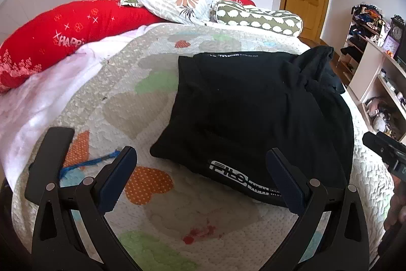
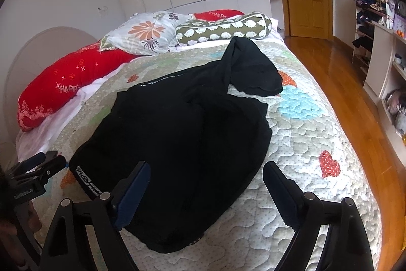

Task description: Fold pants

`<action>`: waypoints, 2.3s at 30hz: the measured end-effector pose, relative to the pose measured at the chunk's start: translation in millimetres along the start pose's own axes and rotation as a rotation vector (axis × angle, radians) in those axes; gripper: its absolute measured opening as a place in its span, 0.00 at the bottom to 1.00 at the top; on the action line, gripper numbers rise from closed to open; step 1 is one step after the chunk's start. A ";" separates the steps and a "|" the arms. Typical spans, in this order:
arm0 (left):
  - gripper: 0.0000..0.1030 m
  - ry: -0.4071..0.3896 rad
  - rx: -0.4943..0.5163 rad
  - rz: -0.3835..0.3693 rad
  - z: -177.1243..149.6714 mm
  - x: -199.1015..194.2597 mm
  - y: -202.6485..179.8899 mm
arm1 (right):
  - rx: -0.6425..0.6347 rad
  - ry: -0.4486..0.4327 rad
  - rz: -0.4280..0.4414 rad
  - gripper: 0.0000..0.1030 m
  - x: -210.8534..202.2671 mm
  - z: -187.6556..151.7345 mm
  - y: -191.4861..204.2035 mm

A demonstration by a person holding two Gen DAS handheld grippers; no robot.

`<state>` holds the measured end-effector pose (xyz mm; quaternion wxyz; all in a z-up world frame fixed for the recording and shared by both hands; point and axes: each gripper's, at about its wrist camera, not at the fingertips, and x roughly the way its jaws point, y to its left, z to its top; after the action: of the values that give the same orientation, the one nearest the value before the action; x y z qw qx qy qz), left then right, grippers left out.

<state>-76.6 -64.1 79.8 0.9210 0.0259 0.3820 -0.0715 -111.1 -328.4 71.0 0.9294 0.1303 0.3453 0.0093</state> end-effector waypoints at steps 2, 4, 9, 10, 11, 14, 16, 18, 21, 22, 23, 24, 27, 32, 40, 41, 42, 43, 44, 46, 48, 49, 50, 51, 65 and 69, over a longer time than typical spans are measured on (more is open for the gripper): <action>0.99 0.013 -0.013 -0.018 -2.4 2.9 2.4 | 0.011 0.004 -0.007 0.86 3.8 0.9 -6.2; 0.99 0.027 -0.030 -0.036 -4.9 7.4 5.3 | 0.025 0.014 -0.019 0.86 8.6 1.4 -13.7; 0.99 0.066 -0.066 -0.063 -5.6 25.0 7.9 | 0.076 0.039 -0.048 0.86 28.6 8.1 -38.8; 0.99 0.070 -0.075 -0.068 -5.5 29.1 8.2 | 0.085 0.040 -0.049 0.86 31.9 9.2 -43.3; 0.99 0.073 -0.081 -0.072 -4.9 33.1 8.1 | 0.094 0.044 -0.053 0.86 37.4 12.3 -49.0; 0.99 0.085 -0.092 -0.086 -2.0 45.1 6.6 | 0.112 0.057 -0.062 0.86 53.9 21.7 -61.7; 0.99 0.108 -0.092 -0.089 0.3 56.5 3.5 | 0.125 0.064 -0.045 0.86 65.4 27.8 -67.8; 0.99 0.122 -0.092 -0.094 2.9 65.4 0.1 | 0.139 0.090 -0.023 0.78 84.1 35.2 -74.0; 0.99 0.142 -0.096 -0.104 7.2 76.6 -5.4 | 0.153 0.097 -0.014 0.58 107.6 40.8 -78.9; 0.99 0.140 -0.100 -0.112 8.0 77.6 -6.5 | 0.151 0.076 -0.009 0.43 110.8 42.3 -79.2; 0.98 0.136 -0.101 -0.118 9.5 79.4 -7.9 | 0.158 0.067 0.005 0.31 114.4 44.9 -79.2; 0.85 0.128 -0.103 -0.115 11.5 80.9 -10.0 | 0.171 0.060 0.022 0.25 115.7 46.2 -80.4; 0.31 0.129 -0.113 -0.021 15.0 84.4 -8.3 | 0.185 0.034 0.065 0.10 108.5 47.2 -77.9; 0.11 0.125 -0.166 -0.116 17.1 66.8 14.4 | 0.213 -0.098 0.001 0.09 35.9 42.8 -85.9; 0.17 0.159 -0.207 -0.153 1.0 54.4 22.7 | 0.356 0.029 -0.267 0.18 -24.3 -3.2 -150.9; 0.19 0.161 -0.207 -0.153 -1.0 51.8 22.7 | 0.383 0.053 -0.273 0.19 -23.9 -12.3 -161.2; 0.24 0.162 -0.215 -0.160 -4.3 49.9 25.5 | 0.403 0.053 -0.280 0.20 -26.7 -18.2 -169.1; 0.34 0.164 -0.226 -0.165 -6.4 48.2 27.4 | 0.424 0.046 -0.290 0.24 -29.6 -21.7 -175.4; 0.39 0.167 -0.237 -0.174 -7.7 48.1 29.2 | 0.451 0.032 -0.306 0.33 -35.7 -26.8 -184.9; 0.62 0.178 -0.260 -0.199 -13.5 46.1 30.8 | 0.489 0.014 -0.318 0.42 -43.4 -31.2 -197.4; 0.69 0.179 -0.276 -0.170 -18.0 46.1 31.5 | 0.525 0.006 -0.302 0.42 -47.1 -38.1 -210.6; 0.69 0.179 -0.291 -0.163 -19.8 47.0 32.4 | 0.531 0.008 -0.284 0.42 -45.2 -38.5 -210.4; 0.69 0.185 -0.314 -0.164 -21.5 49.2 34.1 | 0.533 0.014 -0.270 0.42 -39.9 -36.9 -212.3; 0.71 0.187 -0.328 -0.167 -21.3 50.5 34.8 | 0.535 0.024 -0.257 0.42 -37.4 -38.7 -213.4; 0.16 0.209 -0.358 -0.240 3.6 78.8 23.6 | 0.461 0.059 -0.143 0.16 -3.5 -41.4 -192.7; 0.14 0.149 -0.330 -0.233 8.5 44.7 32.0 | 0.399 0.006 -0.123 0.15 -15.8 -32.5 -171.7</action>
<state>-34.6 -38.4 54.0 0.8675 -0.1647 0.4558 -0.1119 -156.6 -488.3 14.8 0.8828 0.2905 0.3505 -0.1155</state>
